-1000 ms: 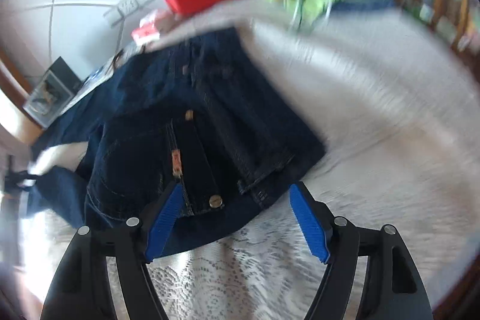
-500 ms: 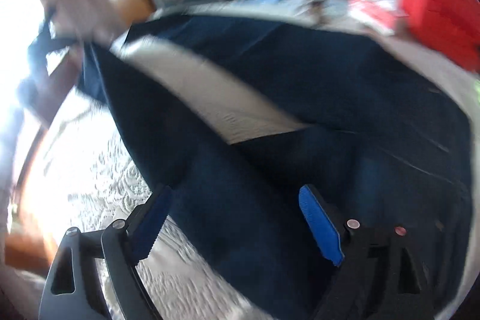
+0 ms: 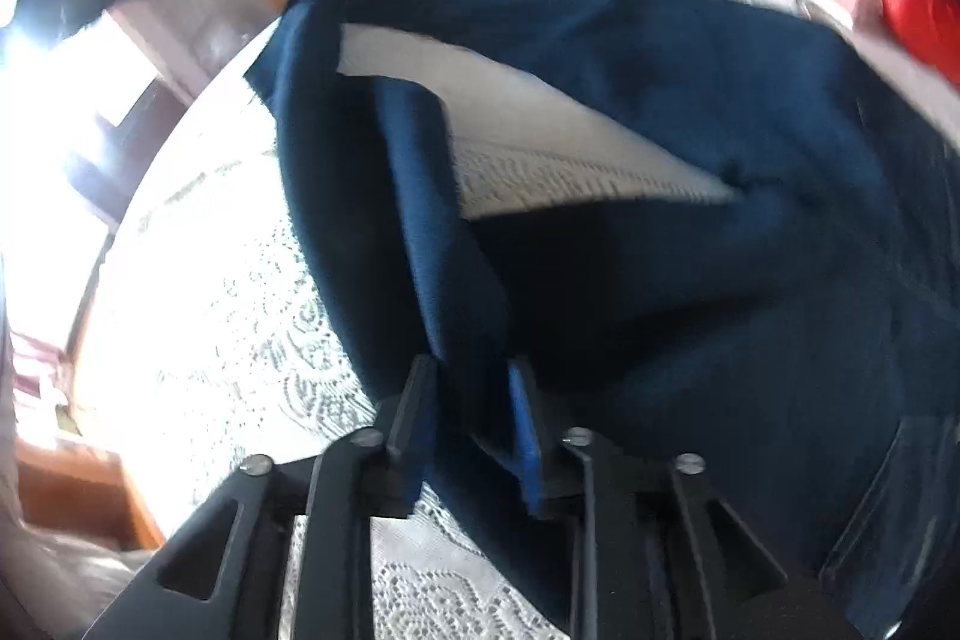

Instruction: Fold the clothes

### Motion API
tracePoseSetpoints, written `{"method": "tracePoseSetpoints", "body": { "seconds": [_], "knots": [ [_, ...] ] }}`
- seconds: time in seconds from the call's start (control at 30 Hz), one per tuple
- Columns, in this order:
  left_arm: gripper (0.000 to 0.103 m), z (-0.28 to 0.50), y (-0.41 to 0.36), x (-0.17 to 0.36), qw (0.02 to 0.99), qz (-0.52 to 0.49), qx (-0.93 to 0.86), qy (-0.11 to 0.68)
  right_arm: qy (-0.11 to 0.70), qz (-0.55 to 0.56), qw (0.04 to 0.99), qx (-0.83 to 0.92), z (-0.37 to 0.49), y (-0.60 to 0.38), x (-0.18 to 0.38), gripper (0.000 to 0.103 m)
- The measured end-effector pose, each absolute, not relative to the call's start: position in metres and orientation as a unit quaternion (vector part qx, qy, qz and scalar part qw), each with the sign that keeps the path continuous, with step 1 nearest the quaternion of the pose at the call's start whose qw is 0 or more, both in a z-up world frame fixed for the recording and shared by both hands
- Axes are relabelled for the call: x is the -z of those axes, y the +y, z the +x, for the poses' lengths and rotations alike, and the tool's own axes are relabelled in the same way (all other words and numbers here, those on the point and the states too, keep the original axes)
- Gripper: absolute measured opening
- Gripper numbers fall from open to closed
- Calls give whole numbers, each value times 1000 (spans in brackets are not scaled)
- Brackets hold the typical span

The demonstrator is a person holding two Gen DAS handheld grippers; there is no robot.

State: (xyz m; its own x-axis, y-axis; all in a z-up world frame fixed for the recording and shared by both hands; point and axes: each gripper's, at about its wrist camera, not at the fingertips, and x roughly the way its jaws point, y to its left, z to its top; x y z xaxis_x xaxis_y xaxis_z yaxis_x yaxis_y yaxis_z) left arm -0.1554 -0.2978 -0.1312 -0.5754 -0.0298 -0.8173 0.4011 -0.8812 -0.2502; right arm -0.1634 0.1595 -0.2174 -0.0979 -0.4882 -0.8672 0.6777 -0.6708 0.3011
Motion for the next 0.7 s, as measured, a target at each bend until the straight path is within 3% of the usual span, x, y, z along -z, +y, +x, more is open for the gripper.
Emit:
{"method": "tracePoseSetpoints", "body": {
  "seconds": [0.07,0.13,0.2,0.27,0.33,0.37,0.53,0.7],
  "knots": [
    [2,-174,-299,156,118,467,846,229,69,545,393,737,-165,164,219,35],
    [2,-190,-294,171,101,476,837,250,68,532,387,750,-162,168,218,54],
    [4,-213,-285,179,91,486,834,243,69,511,383,767,-161,171,216,87],
    [22,-233,-269,185,86,498,835,220,64,493,377,781,-160,171,212,88],
    [80,-246,-248,188,88,509,832,201,68,496,370,782,-165,172,219,88],
    [85,-253,-240,191,93,511,833,191,66,503,374,776,-168,172,226,92],
    [86,-281,-228,211,187,536,819,87,88,465,390,790,-159,167,230,93],
    [85,-300,-249,237,220,556,795,105,44,439,399,803,-159,168,233,92]
  ]
}}
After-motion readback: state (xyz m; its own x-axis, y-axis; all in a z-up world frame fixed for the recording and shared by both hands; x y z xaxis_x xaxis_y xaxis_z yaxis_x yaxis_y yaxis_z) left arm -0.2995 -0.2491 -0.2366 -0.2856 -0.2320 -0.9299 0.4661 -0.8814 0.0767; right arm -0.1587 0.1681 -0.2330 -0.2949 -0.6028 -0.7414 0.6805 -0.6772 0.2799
